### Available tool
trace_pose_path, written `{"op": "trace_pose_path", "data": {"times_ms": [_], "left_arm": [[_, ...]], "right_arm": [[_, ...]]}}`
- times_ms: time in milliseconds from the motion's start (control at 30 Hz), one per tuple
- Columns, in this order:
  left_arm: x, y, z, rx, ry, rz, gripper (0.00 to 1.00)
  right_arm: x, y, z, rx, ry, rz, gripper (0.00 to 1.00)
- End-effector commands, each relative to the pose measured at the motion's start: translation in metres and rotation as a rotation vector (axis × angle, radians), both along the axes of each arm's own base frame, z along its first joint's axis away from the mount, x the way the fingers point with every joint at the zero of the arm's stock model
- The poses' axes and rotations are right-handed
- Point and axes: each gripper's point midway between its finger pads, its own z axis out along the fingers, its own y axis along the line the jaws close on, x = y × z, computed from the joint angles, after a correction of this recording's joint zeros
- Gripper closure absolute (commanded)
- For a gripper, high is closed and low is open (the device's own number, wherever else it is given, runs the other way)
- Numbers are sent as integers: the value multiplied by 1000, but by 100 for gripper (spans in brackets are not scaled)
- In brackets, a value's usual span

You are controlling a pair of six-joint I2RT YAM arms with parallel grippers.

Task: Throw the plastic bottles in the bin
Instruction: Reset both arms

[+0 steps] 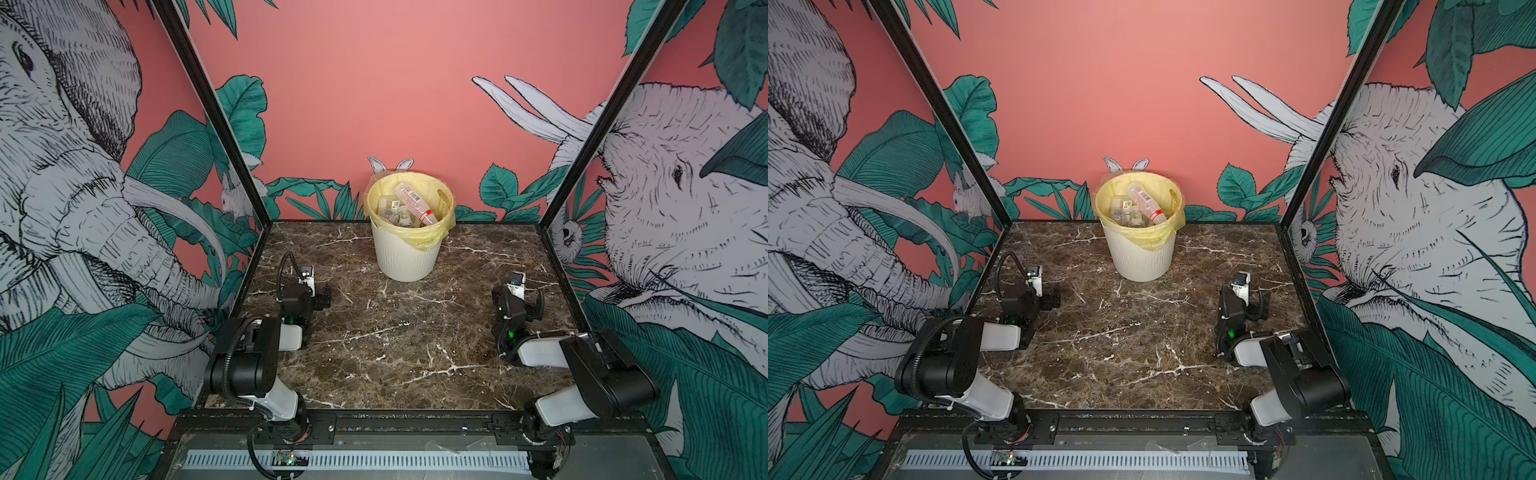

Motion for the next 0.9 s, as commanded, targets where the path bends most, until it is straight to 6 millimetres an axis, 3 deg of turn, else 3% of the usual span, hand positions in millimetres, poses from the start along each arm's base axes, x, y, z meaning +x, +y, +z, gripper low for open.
{"op": "trace_pose_path", "data": {"times_ms": [0, 100, 267, 333, 533, 867], "left_arm": [[3, -3, 10, -8, -27, -18, 0], [3, -3, 10, -8, -26, -18, 0], [3, -3, 10, -9, -25, -17, 0], [3, -3, 10, -9, -26, -18, 0], [3, -3, 10, -8, -25, -19, 0], [3, -3, 10, -7, -26, -18, 0]], "right_arm": [[4, 0, 13, 54, -99, 53, 0], [16, 23, -7, 104, -42, 275, 0], [19, 20, -21, 108, -19, 270, 0], [26, 16, -11, 122, -40, 261, 0], [48, 19, -24, 241, 77, 364, 0], [48, 22, -24, 251, 73, 404, 1]]}}
